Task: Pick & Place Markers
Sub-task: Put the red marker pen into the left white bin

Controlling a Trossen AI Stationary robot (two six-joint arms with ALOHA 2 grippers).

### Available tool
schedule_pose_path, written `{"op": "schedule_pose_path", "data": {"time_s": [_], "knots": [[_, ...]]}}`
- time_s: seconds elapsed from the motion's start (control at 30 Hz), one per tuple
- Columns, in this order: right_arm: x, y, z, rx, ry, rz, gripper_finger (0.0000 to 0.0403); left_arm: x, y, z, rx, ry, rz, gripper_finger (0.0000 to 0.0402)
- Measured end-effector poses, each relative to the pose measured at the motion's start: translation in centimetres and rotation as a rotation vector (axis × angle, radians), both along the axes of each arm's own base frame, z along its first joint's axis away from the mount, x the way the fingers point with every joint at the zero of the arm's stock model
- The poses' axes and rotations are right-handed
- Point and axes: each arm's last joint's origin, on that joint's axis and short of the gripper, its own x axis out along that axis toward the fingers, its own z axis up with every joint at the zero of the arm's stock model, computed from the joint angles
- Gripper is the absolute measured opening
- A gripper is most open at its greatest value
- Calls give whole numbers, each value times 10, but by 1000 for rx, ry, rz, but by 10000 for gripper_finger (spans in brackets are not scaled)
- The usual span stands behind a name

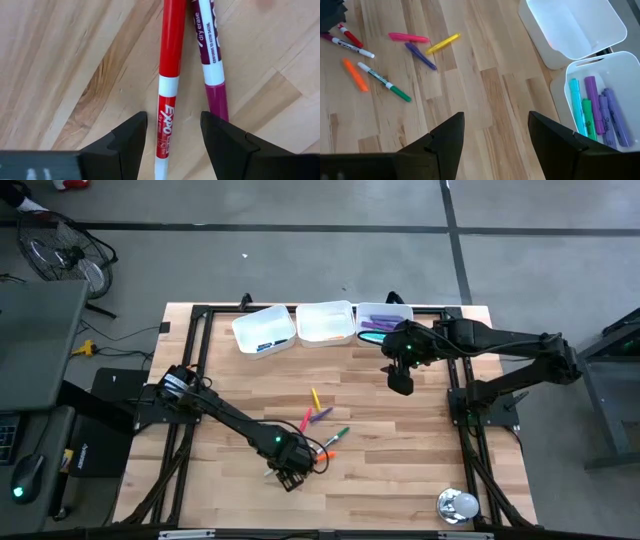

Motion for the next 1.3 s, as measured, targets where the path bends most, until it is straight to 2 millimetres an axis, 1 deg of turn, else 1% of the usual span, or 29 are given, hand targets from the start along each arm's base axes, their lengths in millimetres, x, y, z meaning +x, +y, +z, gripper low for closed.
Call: {"op": "schedule_pose_path", "data": {"time_s": [0.13, 0.23, 0.37, 0.63, 0.73, 0.87, 0.97, 1.3], "knots": [[0, 0, 0, 1, 0, -2, 209, 0, 0, 0, 2, 3, 1, 189], [0, 0, 0, 1, -1, -2, 209, -1, 1, 0, 4, 7, 1, 173], [0, 0, 0, 1, -1, -2, 209, -1, 1, 0, 8, 15, 1, 138], [0, 0, 0, 3, -1, -5, 209, -2, 2, 0, 16, 22, -32, 51], [0, 0, 0, 3, -2, -4, 209, -2, 2, 0, 14, 20, -43, 29], [0, 0, 0, 2, -2, -4, 209, -2, 3, 0, 19, 17, -52, 24], [0, 0, 0, -1, -1, 1, 209, 0, 7, 0, 22, 19, -52, 24], [0, 0, 0, -3, -1, 3, 209, 10, 35, -2, -53, 55, -25, 23]]}}
